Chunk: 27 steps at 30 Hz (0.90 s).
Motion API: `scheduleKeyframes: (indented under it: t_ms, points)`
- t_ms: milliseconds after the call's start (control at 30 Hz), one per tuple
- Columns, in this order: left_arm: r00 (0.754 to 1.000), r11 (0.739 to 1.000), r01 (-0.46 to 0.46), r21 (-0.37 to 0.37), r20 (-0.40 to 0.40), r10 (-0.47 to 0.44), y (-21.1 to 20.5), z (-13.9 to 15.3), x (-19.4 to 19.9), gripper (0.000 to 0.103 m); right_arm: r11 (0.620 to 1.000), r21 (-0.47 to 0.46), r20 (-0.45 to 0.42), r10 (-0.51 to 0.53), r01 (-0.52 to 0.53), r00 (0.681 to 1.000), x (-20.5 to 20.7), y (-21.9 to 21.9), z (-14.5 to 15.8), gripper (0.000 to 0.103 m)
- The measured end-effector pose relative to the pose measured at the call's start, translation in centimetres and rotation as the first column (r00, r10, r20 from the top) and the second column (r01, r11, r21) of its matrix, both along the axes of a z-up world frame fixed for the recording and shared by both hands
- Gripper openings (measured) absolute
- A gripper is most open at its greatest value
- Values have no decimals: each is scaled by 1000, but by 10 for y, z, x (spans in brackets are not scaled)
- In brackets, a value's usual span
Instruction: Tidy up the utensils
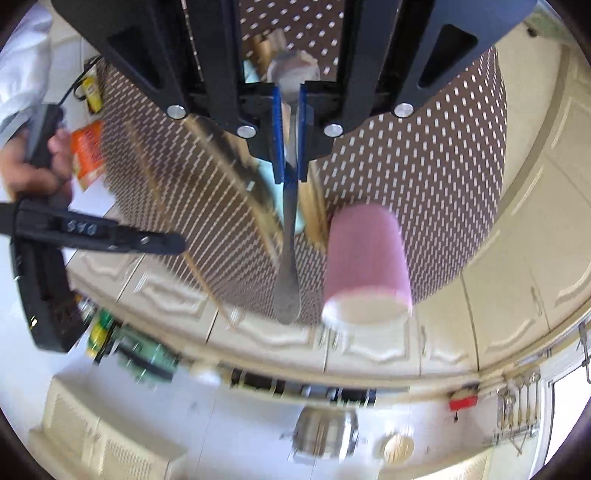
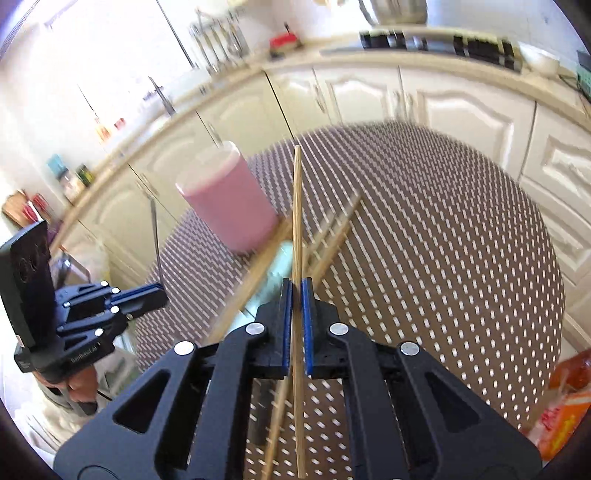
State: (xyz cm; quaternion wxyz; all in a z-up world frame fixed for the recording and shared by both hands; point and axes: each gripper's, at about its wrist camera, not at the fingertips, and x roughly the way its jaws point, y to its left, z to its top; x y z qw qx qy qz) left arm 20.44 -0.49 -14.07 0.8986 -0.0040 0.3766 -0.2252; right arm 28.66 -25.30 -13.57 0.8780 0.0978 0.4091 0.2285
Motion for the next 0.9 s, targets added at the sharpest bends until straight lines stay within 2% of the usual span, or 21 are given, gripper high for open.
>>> scheduleKeyframes:
  t_ms: [67, 133, 233, 300, 367, 467, 567, 600, 633, 667, 700, 767, 833, 900]
  points:
    - [999, 1000, 5, -22, 47, -4, 2, 17, 0, 6, 1000, 28, 56, 6, -7, 998, -1, 3, 14, 6]
    - [995, 999, 0, -42, 95, 4, 3, 33, 2, 0, 998, 59, 106, 6, -12, 994, 2, 4, 28, 6]
    - [986, 997, 6, -74, 166, 6, 1, 57, 9, 0, 996, 91, 179, -8, -9, 984, -2, 22, 46, 6]
    - [984, 997, 1, -72, 177, 11, -1, 66, 18, 0, 993, 117, 205, 1, -25, 979, 10, 33, 54, 6]
    - [991, 998, 30, -53, 128, -23, -7, 64, 28, 0, 993, 115, 189, 8, -30, 982, 24, 41, 56, 6]
    - [998, 1000, 18, 13, 57, -18, -16, 46, 42, 2, 996, 87, 172, 9, -24, 985, 29, 50, 50, 6]
    - [997, 999, -2, 47, -72, 5, -21, 20, 64, 4, 998, 70, 126, -9, 0, 992, 32, 45, 35, 6]
    - [995, 998, -5, 59, -104, 11, -24, 12, 69, 6, 998, 64, 116, -18, 10, 993, 31, 42, 30, 6]
    - [990, 998, -6, 59, -140, 15, -26, 4, 72, 14, 998, 56, 108, -24, 18, 994, 30, 39, 24, 6]
    - [984, 999, 1, 42, -177, 7, -27, -3, 74, 26, 998, 52, 98, -28, 23, 995, 29, 34, 21, 6]
    - [975, 1000, 13, 25, -223, -7, -29, -11, 77, 29, 998, 50, 92, -36, 31, 995, 27, 28, 18, 6]
    - [964, 1000, 30, -3, -266, -30, -33, -23, 75, 30, 998, 45, 77, -51, 48, 996, 23, 16, 11, 6]
    - [954, 999, 46, 12, -296, -40, -44, -34, 73, 30, 997, 54, 59, -62, 59, 996, 19, 5, 6, 6]
    - [934, 999, 53, 2, -354, -49, -53, -43, 72, 30, 996, 59, 42, -68, 66, 997, 15, -5, 1, 6]
